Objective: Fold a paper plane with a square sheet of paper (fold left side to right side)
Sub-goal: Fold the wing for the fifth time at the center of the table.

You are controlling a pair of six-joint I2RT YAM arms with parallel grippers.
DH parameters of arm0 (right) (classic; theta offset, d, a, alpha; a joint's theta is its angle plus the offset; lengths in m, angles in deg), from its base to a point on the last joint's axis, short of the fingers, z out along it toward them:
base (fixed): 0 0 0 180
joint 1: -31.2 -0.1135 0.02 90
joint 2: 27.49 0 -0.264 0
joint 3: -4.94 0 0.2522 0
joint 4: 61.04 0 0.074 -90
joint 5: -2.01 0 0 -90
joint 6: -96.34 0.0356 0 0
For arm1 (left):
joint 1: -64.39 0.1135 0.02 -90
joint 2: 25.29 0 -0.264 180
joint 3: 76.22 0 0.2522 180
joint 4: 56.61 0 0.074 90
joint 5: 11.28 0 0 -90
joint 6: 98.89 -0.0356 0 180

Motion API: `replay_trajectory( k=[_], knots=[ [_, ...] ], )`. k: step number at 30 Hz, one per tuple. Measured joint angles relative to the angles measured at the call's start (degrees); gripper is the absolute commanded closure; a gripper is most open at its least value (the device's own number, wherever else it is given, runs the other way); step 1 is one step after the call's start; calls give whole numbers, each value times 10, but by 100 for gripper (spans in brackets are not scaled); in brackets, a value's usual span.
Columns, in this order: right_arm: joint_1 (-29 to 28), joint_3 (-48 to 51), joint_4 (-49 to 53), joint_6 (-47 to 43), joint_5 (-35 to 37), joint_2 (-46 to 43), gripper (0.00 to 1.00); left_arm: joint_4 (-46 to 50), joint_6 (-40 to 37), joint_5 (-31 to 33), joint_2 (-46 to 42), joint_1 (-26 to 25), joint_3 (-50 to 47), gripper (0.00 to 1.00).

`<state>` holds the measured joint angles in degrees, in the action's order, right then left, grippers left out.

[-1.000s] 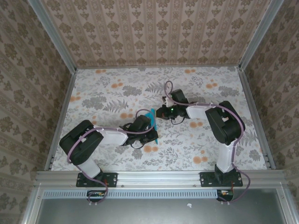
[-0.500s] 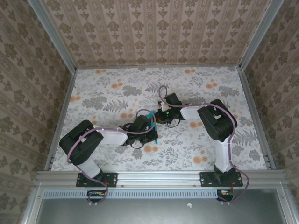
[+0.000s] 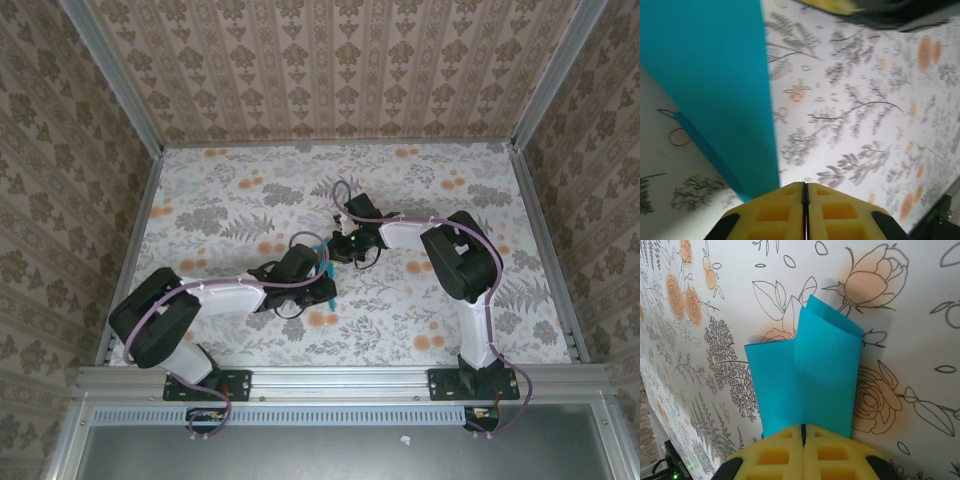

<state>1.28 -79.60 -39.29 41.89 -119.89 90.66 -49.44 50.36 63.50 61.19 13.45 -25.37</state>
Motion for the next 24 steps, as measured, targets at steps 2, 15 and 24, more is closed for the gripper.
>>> replay_trajectory(
  k=[2,15,24],
  knots=[
    [0,0,0,0,0,0,94,2,-4,-5,-9,-1,7,90],
    [-2,-3,5,-1,0,1,94,-34,14,-36,31,-5,-2,90],
    [-2,-7,11,-7,0,3,94,-32,27,-34,35,-5,-10,90]
  ],
)
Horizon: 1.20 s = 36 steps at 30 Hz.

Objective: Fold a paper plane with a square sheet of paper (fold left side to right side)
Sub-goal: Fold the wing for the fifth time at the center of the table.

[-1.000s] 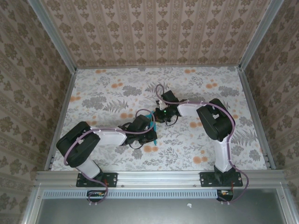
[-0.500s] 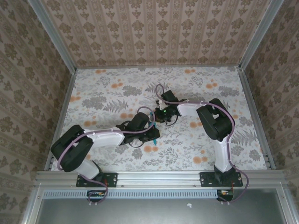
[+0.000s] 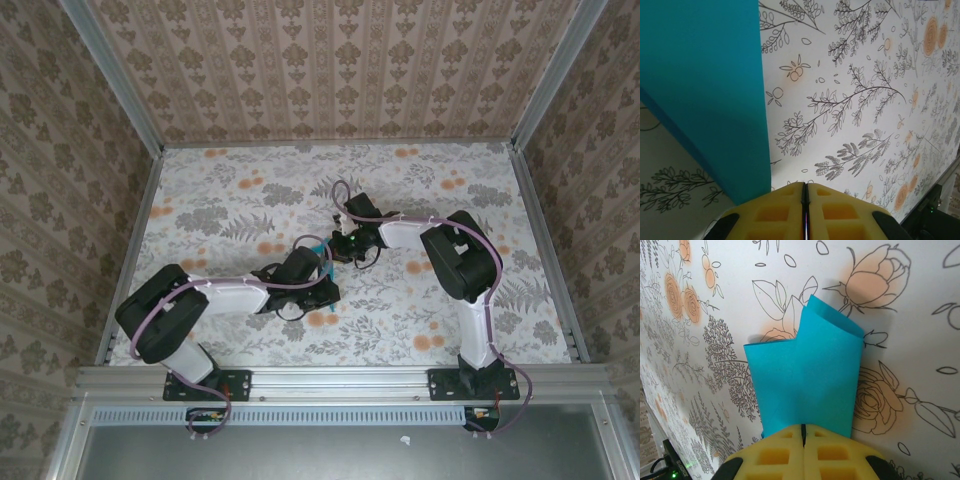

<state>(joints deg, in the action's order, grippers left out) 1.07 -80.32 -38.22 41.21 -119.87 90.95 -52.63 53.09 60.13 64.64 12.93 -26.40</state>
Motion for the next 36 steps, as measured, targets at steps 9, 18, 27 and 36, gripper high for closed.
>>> replay_trajectory(
  k=[9,18,27,36],
  knots=[
    [0,-5,7,-2,0,2,94,-1,8,4,14,-6,-2,90],
    [0,-9,15,-2,3,3,95,-10,15,6,19,-9,-7,91],
    [-1,-15,24,-3,4,5,95,-10,21,21,18,-25,-10,91],
    [-2,-19,34,-5,4,6,95,21,30,26,-28,-38,-41,92]
  ],
)
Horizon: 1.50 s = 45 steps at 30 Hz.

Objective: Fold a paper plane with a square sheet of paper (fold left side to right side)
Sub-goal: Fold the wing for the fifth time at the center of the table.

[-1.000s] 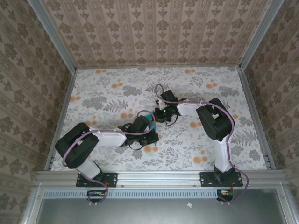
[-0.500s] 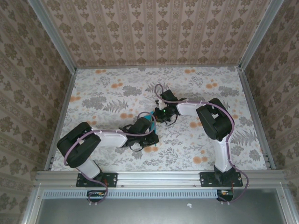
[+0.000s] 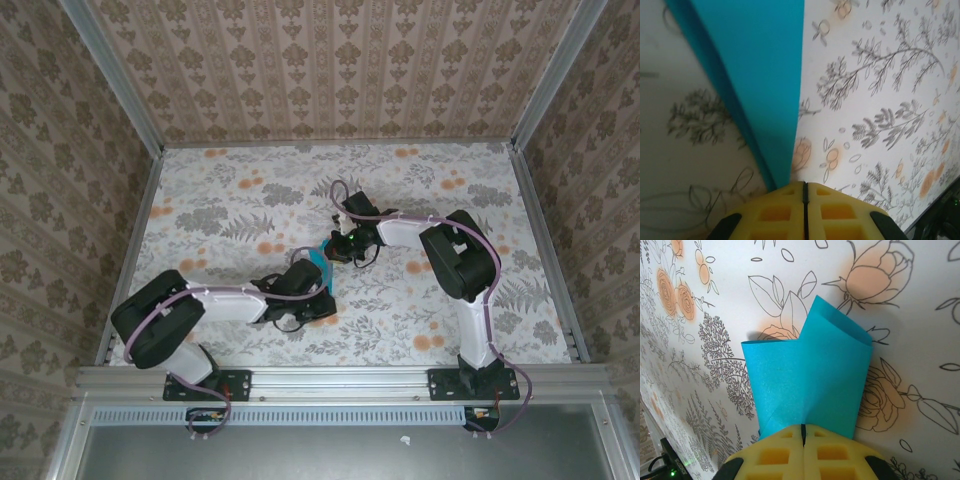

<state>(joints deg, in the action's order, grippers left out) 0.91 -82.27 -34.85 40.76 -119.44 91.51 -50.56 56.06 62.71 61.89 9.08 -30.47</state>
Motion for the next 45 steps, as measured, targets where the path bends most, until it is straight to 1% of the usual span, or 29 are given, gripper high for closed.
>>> replay_trajectory(
  k=[8,12,15,17,19,21,25,33,36,41,45],
  knots=[
    [0,-1,0,0,0,0,95,-2,7,-3,-10,-2,-13,93],
    [0,-1,0,0,0,0,95,1,6,-7,-41,3,-24,92],
    [0,-1,0,0,0,0,95,16,-3,-7,-91,28,-26,91],
    [0,-1,0,0,0,0,95,28,-16,-8,-131,60,-27,91],
    [0,-1,0,0,0,0,95,33,-30,-13,-155,91,-26,91],
    [0,-1,0,0,0,0,95,40,-45,-20,-160,113,-24,91],
    [0,-1,0,0,0,0,95,47,-71,-42,-128,127,-9,93],
    [0,-5,1,0,0,3,95,15,-104,-83,-11,114,66,96],
    [0,-6,1,0,0,3,95,-3,-108,-88,28,109,84,96],
    [0,-8,5,0,0,4,95,-9,-108,-87,73,99,85,96],
    [0,-9,6,0,0,4,95,-14,-104,-85,86,83,80,96]
  ],
)
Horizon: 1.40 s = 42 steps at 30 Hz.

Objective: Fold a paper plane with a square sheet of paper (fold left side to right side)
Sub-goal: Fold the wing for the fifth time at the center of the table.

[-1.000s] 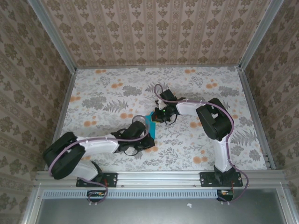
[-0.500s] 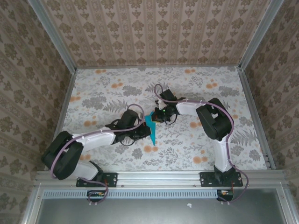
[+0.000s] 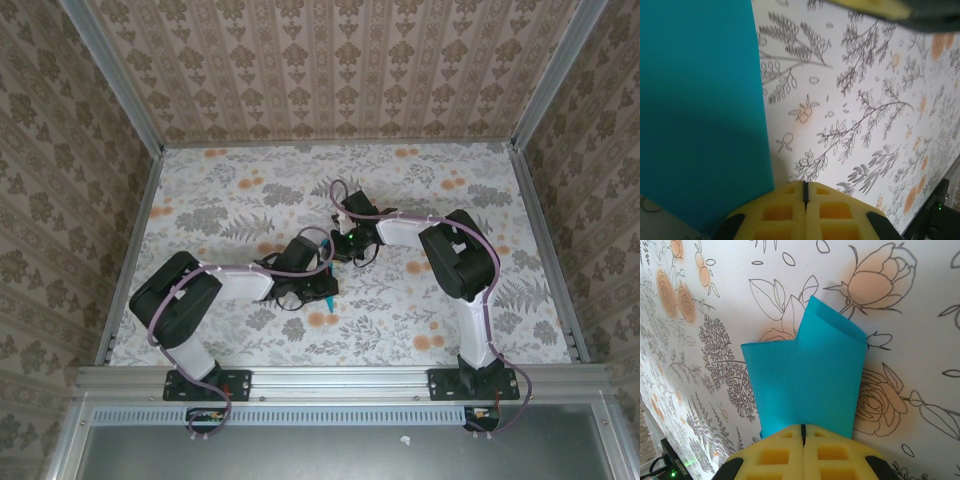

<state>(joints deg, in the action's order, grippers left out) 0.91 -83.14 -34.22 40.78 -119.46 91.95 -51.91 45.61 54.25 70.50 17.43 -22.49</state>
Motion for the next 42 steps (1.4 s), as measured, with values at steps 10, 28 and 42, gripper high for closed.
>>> replay_trajectory(
  k=[10,28,42],
  knots=[
    [0,-2,6,-2,0,0,95,-18,19,29,-4,-24,-18,97],
    [-4,-13,33,-4,0,3,95,-11,47,50,-45,-57,-54,97],
    [-4,-20,43,-13,0,6,94,3,60,38,-70,-70,-79,97]
  ],
)
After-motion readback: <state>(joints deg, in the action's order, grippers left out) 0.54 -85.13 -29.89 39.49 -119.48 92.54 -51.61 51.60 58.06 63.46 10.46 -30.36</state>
